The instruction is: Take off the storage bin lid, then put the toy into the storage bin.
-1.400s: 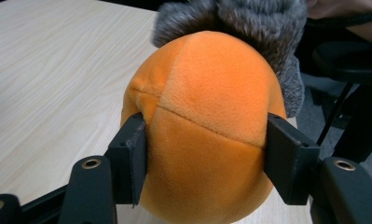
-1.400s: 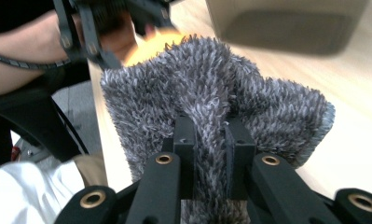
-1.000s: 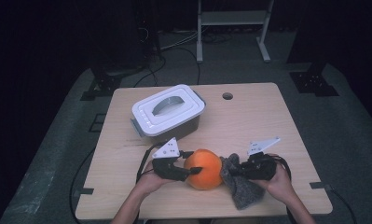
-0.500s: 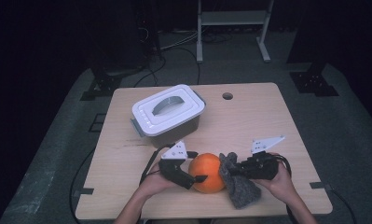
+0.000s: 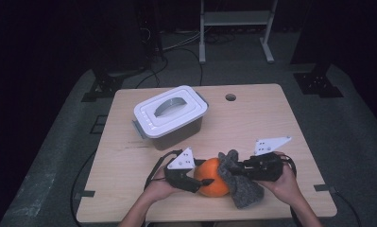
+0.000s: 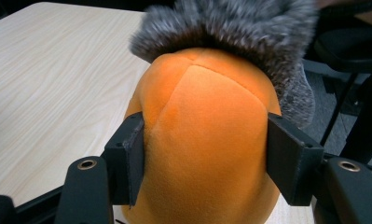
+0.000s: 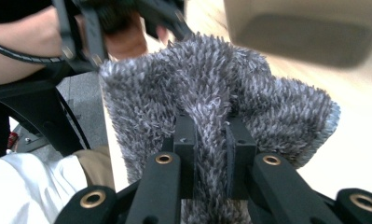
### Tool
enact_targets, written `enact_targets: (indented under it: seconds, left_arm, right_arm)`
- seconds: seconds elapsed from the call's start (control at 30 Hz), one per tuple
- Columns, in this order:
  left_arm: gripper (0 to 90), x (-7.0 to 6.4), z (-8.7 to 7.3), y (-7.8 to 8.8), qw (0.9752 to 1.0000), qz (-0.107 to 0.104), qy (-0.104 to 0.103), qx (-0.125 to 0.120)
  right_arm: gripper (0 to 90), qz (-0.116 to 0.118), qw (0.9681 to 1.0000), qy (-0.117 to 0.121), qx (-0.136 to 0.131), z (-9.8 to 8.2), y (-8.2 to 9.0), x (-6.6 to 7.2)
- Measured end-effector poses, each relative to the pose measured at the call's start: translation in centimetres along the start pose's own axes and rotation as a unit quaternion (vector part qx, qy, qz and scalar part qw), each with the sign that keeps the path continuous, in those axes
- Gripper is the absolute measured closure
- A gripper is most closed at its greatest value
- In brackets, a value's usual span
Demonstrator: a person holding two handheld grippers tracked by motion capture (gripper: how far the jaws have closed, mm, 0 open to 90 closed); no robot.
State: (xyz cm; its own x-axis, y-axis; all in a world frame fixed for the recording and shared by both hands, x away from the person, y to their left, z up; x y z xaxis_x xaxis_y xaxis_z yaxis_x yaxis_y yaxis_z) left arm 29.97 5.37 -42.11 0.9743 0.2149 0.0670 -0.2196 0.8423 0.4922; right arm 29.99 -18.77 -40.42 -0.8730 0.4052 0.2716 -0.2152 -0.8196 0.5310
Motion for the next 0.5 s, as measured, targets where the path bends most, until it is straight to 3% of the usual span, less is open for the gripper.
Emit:
enact_targets:
  seconds: [0.03,0.1,0.23,0.4,0.5]
  left_arm:
    - [36.6,0.0,-0.1,0.0,1.0000,-0.001,0.004,-0.004]
    - [36.7,0.0,0.1,-0.1,1.0000,-0.001,-0.001,-0.002]
    - [36.7,-0.1,0.0,-0.3,1.0000,0.000,0.000,-0.004]
    - [37.0,-0.8,0.4,-0.8,0.9999,0.002,-0.016,0.000]
    - [37.6,-1.0,0.5,-0.8,0.9996,0.010,-0.027,0.004]
  right_arm:
    - [77.4,-0.003,0.9998,-0.017,0.007,-0.9,0.1,-0.9]
    - [77.4,-0.001,0.9997,-0.024,0.002,-1.0,0.3,-1.1]
    - [77.4,-0.008,0.9999,-0.012,0.000,-0.3,0.4,-0.8]
    - [77.4,0.006,0.9997,-0.001,-0.024,0.9,0.6,0.4]
    - [77.3,-0.003,0.9997,0.018,-0.014,1.4,0.3,1.2]
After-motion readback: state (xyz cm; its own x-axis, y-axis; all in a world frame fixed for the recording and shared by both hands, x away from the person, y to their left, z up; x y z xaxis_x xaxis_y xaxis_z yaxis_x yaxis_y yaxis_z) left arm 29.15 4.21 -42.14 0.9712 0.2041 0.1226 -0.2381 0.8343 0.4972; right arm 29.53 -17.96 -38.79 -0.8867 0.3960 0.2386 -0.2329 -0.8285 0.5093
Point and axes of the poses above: each handheld gripper's, and its own axes: y roughly backward along the jaws, z roughly out of its top, x roughly to its left, the point moved 3 cm from there along -y, roughly forward along the jaws, and after that the axes turned 4 degrees about -y, right-handed, at the moved point
